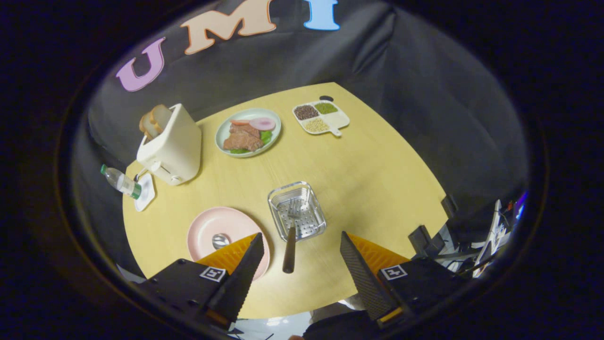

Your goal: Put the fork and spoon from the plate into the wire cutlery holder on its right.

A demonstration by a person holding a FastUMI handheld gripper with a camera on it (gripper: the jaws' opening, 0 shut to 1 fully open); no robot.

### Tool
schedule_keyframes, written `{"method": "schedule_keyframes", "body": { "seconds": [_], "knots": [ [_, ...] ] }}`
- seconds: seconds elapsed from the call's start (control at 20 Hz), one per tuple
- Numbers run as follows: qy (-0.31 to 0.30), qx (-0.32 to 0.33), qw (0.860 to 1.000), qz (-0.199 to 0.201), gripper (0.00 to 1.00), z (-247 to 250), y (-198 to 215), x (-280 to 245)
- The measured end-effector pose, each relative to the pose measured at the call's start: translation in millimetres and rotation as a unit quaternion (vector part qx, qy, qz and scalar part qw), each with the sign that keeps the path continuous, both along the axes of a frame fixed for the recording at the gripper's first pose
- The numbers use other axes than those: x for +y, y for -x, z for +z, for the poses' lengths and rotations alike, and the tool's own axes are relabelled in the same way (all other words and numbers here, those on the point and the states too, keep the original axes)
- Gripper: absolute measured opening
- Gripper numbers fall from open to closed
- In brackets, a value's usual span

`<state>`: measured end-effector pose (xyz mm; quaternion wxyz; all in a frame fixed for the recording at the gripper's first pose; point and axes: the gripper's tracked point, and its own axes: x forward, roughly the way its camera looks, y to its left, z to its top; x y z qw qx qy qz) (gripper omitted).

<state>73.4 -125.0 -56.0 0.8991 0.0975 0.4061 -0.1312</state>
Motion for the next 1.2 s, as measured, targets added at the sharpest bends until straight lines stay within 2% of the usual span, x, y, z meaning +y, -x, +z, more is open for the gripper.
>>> {"method": "schedule_keyframes", "body": {
  "seconds": [0.35, 0.55, 0.9, 1.2],
  "knots": [
    [0.057, -0.122, 0.990, 0.042, 1.00, 45, 11, 43],
    [0.074, -0.171, 0.981, 0.057, 1.00, 47, 20, 85],
    [0.082, -0.187, 0.978, 0.039, 1.00, -20, 24, 134],
    [0.106, -0.162, 0.981, 0.027, 1.00, -77, 25, 162]
  ]
}}
